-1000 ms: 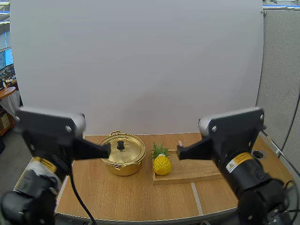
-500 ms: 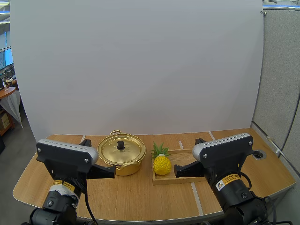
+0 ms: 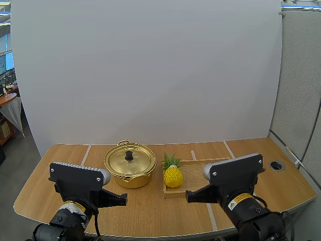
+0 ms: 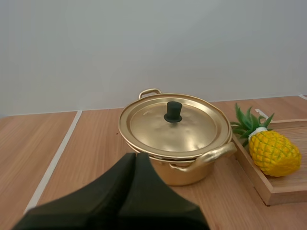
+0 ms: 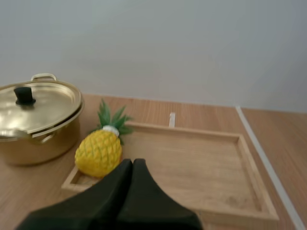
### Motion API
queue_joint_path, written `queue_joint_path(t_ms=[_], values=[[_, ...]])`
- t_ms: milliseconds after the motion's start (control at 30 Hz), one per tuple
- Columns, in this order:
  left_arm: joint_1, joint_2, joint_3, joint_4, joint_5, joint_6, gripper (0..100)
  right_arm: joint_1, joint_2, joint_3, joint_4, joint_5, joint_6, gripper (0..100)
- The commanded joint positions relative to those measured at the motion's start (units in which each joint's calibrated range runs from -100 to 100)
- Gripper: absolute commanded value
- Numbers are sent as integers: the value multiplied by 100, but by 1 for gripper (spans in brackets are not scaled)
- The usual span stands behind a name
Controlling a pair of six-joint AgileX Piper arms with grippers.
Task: Open the pot, put the grape inside, and close it
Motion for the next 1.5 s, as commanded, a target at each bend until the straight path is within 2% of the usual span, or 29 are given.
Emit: queue_joint_path(t_ms=[0, 800, 1100, 1467], values=[[36, -22, 8, 22, 49, -137, 0, -27, -37, 0, -41, 781, 35, 0], [50, -22, 8, 22, -79, -137, 0, -102, -37, 0, -41, 781, 35, 0], [94, -22, 8, 22, -79, -137, 0, -407, -37, 0, -41, 751, 35, 0], [94, -22, 8, 22, -79, -137, 0, -419, -37, 0, -41, 751, 35, 0]])
